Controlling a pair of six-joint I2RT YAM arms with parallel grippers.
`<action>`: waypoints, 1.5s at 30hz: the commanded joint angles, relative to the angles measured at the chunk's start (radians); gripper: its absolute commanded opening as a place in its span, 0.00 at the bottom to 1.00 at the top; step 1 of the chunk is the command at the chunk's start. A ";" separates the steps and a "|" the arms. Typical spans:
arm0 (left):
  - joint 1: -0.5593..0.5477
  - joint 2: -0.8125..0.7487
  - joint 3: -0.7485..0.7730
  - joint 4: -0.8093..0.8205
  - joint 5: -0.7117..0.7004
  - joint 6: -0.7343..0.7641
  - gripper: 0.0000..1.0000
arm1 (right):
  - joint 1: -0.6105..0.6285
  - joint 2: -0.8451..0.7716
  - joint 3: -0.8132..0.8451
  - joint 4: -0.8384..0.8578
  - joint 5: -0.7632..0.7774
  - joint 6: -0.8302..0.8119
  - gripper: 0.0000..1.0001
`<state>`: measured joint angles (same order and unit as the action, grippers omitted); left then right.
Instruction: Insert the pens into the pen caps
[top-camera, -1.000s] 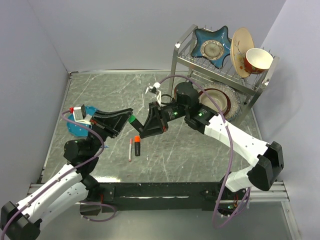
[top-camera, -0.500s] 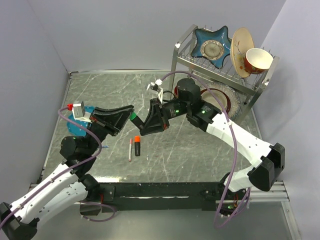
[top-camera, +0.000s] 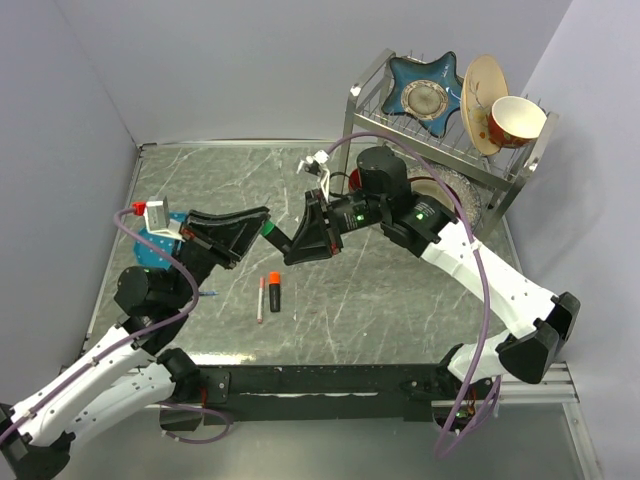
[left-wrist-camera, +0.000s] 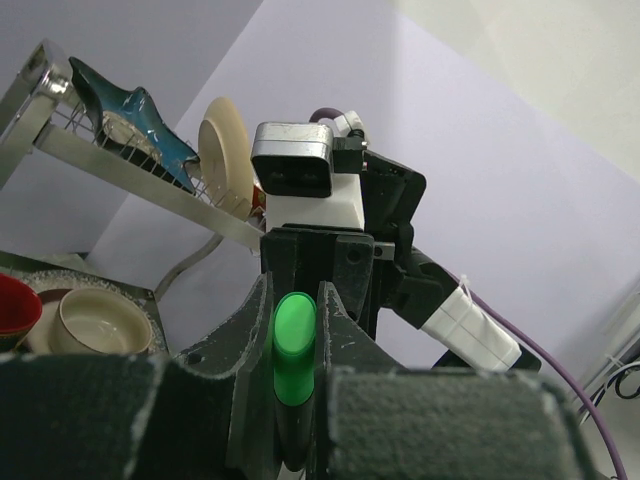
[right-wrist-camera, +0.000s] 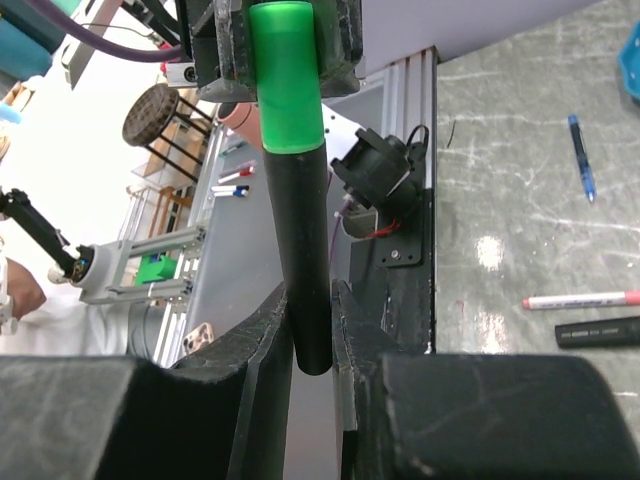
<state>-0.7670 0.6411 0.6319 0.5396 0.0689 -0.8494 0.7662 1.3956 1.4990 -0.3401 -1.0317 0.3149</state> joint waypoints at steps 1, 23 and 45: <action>-0.147 0.101 -0.101 -0.602 0.531 -0.031 0.01 | -0.039 0.008 0.170 0.523 0.395 0.003 0.00; 0.182 0.357 0.195 -0.567 0.474 0.144 0.01 | -0.041 -0.507 -0.767 0.551 0.513 0.127 0.72; 0.288 1.085 0.328 -0.621 0.480 0.248 0.08 | -0.039 -0.925 -0.890 0.254 0.771 0.067 0.81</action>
<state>-0.4793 1.7168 0.9207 -0.0719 0.5728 -0.6197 0.7284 0.4919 0.5632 -0.0761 -0.2951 0.4095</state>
